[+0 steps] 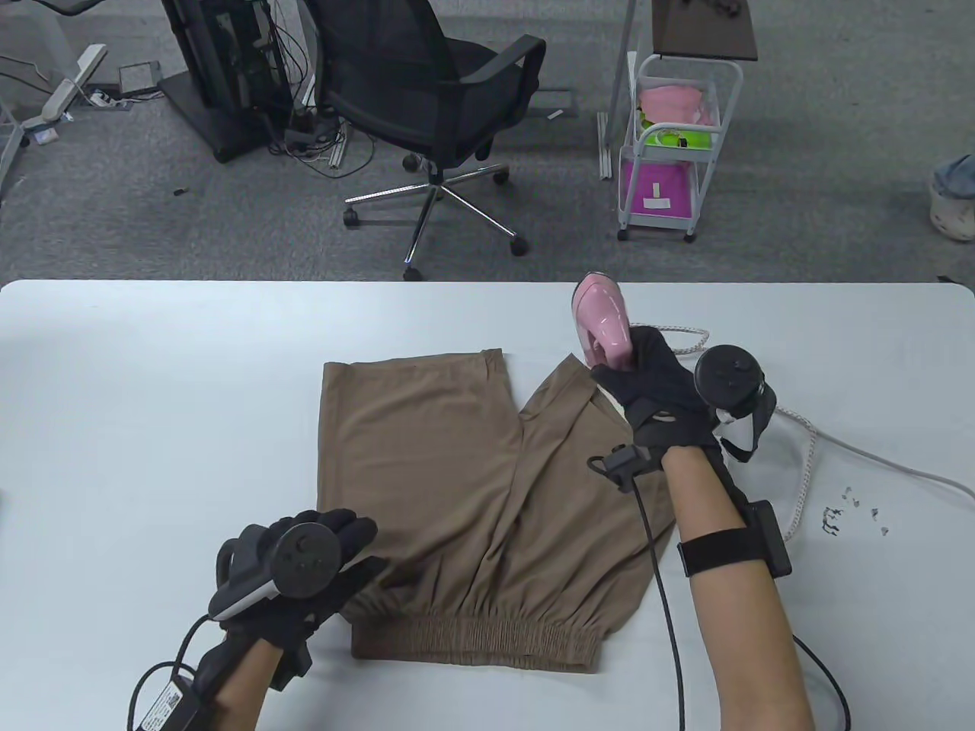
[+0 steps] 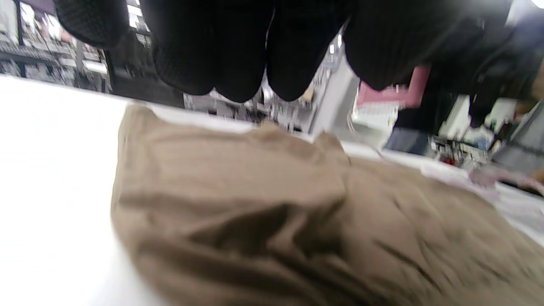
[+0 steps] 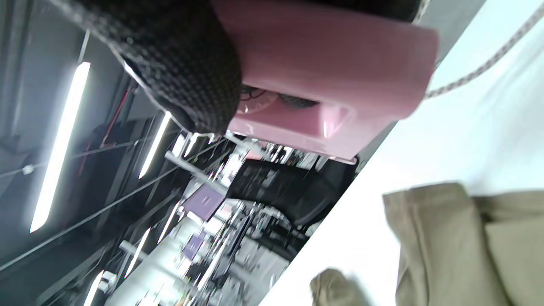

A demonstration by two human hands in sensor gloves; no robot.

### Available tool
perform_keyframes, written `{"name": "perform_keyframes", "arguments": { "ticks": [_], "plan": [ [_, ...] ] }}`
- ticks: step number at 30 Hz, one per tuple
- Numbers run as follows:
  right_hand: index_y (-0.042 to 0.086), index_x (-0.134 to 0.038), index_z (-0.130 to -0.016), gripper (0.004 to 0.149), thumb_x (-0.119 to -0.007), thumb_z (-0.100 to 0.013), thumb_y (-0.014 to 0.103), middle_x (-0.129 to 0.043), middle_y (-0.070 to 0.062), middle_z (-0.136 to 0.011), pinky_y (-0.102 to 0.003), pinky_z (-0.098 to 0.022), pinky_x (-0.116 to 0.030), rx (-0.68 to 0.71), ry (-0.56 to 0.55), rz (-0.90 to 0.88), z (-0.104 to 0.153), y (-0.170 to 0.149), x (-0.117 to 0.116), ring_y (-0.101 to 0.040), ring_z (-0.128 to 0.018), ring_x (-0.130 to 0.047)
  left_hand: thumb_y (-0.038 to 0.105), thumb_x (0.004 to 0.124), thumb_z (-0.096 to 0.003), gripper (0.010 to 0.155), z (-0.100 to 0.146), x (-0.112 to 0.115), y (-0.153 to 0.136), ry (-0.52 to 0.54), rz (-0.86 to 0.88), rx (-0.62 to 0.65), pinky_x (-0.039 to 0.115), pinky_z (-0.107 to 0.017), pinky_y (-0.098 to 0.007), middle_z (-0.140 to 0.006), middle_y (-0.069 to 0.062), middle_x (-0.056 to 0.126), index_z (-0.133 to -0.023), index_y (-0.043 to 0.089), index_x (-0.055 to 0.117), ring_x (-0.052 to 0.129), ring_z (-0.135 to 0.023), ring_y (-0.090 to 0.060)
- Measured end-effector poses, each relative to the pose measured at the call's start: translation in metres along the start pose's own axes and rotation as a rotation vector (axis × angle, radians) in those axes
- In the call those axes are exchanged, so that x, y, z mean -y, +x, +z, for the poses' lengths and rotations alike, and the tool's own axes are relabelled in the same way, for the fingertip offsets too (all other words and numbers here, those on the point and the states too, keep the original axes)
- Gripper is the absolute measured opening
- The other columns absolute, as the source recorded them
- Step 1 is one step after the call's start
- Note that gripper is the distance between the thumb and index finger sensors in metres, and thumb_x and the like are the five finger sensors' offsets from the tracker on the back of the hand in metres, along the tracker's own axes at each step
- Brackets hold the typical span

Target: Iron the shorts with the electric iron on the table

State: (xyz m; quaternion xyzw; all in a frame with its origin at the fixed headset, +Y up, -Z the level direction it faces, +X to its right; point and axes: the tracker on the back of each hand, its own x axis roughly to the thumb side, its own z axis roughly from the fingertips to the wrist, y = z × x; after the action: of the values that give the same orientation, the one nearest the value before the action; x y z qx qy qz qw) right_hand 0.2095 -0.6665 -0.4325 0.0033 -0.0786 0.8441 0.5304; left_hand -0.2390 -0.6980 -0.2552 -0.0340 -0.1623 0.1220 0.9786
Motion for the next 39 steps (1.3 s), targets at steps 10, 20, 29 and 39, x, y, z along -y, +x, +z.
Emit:
{"name": "perform_keyframes", "arguments": {
  "ticks": [10, 20, 29, 39],
  "plan": [
    [0.034, -0.067, -0.089, 0.051, -0.099, -0.050, 0.032, -0.071, 0.009, -0.091, -0.056, -0.073, -0.060, -0.287, -0.161, -0.100, -0.047, -0.058, -0.003, -0.024, -0.095, -0.082, 0.056, 0.073, -0.0522, 0.057, 0.012, 0.000, -0.015, 0.077, 0.019, 0.000, 0.055, -0.072, -0.069, -0.106, -0.007, 0.076, -0.101, 0.027, 0.074, 0.077, -0.096, -0.036],
    [0.036, -0.061, -0.092, 0.051, -0.096, -0.054, 0.033, -0.065, 0.012, -0.095, -0.057, -0.076, -0.055, -0.363, -0.092, -0.145, -0.065, -0.096, -0.025, -0.022, -0.101, -0.075, 0.056, 0.072, -0.0523, 0.057, 0.010, 0.002, -0.011, 0.042, 0.019, 0.009, 0.055, -0.072, -0.069, -0.105, -0.007, 0.077, -0.101, 0.027, 0.074, 0.078, -0.095, -0.036],
    [0.038, -0.065, -0.086, 0.049, -0.098, -0.051, 0.029, -0.068, 0.009, -0.098, -0.057, -0.074, -0.058, -0.438, -0.116, -0.081, -0.059, -0.108, -0.027, -0.028, -0.103, -0.068, 0.056, 0.072, -0.0523, 0.057, 0.011, 0.001, -0.012, 0.045, 0.036, 0.020, 0.055, -0.072, -0.069, -0.105, -0.007, 0.078, -0.101, 0.027, 0.075, 0.079, -0.095, -0.036],
    [0.031, -0.064, -0.096, 0.053, -0.094, -0.053, 0.034, -0.058, -0.004, -0.108, -0.060, -0.073, -0.055, -0.551, -0.110, 0.016, -0.059, -0.090, -0.028, -0.037, -0.103, -0.063, 0.056, 0.073, -0.0520, 0.057, 0.013, 0.001, -0.012, 0.058, 0.030, 0.029, 0.056, -0.072, -0.069, -0.105, -0.006, 0.079, -0.101, 0.027, 0.076, 0.079, -0.094, -0.036]
  ]
}}
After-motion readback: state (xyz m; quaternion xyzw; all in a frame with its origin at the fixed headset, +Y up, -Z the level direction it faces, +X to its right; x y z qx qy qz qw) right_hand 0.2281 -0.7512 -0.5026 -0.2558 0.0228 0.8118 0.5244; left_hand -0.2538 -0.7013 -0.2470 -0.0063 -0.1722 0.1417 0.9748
